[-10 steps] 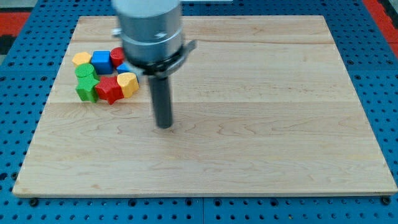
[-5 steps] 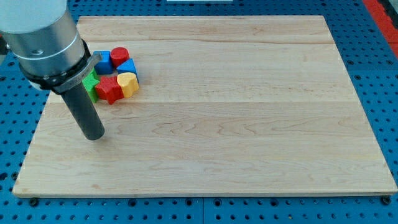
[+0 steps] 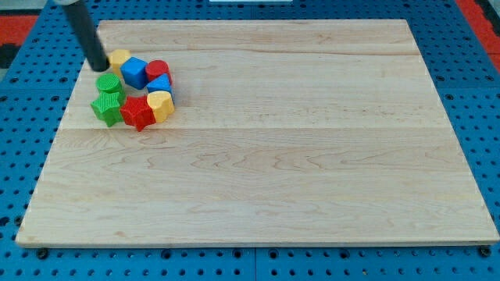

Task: Separate both the green blocks from the group of blocks

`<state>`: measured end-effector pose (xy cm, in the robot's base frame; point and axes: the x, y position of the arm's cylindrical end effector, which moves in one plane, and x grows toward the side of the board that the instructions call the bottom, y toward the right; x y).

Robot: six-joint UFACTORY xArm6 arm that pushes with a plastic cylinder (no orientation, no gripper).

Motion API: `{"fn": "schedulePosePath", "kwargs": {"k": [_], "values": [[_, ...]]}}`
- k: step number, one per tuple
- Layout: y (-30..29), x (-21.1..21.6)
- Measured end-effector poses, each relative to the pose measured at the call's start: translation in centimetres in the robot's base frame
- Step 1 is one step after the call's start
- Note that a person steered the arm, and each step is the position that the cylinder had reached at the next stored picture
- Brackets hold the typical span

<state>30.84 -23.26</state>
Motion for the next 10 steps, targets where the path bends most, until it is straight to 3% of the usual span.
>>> {"fn": "schedulePosePath", "kwargs": {"k": [1, 2, 4, 6, 8, 10], "values": [[1.2, 3.0], [-2.1, 4.6], [-1.9, 3.7], [1.4, 10.5], [5.9, 14.0], [4.1, 5.6]]}}
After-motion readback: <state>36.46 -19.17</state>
